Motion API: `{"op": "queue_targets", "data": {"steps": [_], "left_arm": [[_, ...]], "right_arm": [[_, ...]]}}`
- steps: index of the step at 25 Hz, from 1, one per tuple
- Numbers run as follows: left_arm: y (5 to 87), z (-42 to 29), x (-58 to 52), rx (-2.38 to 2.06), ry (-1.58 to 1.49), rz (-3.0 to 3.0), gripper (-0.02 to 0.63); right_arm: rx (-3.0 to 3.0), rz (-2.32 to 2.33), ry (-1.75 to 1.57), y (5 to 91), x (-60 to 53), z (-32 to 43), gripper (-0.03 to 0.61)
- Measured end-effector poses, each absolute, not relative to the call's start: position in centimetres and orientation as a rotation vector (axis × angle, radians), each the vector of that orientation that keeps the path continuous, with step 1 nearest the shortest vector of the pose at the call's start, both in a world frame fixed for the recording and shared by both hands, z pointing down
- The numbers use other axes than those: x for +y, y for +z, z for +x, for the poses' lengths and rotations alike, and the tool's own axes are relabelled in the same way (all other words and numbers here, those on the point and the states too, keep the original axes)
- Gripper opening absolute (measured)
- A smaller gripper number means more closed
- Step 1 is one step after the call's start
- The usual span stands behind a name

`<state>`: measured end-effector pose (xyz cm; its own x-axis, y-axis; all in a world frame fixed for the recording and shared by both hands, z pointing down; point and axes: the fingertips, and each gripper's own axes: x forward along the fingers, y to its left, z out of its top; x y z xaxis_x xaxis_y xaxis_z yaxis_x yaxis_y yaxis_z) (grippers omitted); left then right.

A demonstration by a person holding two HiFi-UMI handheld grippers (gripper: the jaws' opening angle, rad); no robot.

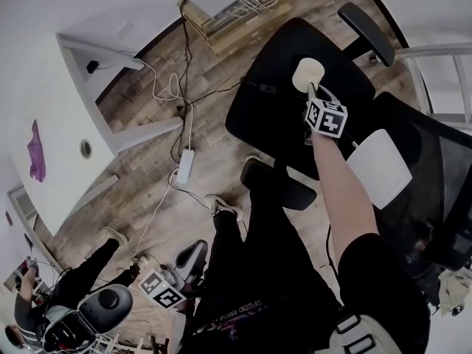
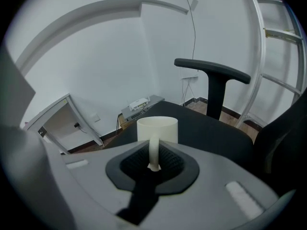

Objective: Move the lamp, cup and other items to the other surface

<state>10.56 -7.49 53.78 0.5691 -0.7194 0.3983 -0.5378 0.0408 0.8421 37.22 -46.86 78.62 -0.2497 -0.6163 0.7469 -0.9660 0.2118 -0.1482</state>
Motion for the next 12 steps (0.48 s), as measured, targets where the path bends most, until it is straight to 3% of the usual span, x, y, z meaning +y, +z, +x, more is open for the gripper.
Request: {"op": "queue_targets", "data": {"steps": [12], "left_arm": [[53.3,10.9,-6.1,-1.126,-0.222,1.606,-0.005]], "right_arm": [[-1.941,1.455,0.842,79.6,-45.2,37.1,0.051]]}}
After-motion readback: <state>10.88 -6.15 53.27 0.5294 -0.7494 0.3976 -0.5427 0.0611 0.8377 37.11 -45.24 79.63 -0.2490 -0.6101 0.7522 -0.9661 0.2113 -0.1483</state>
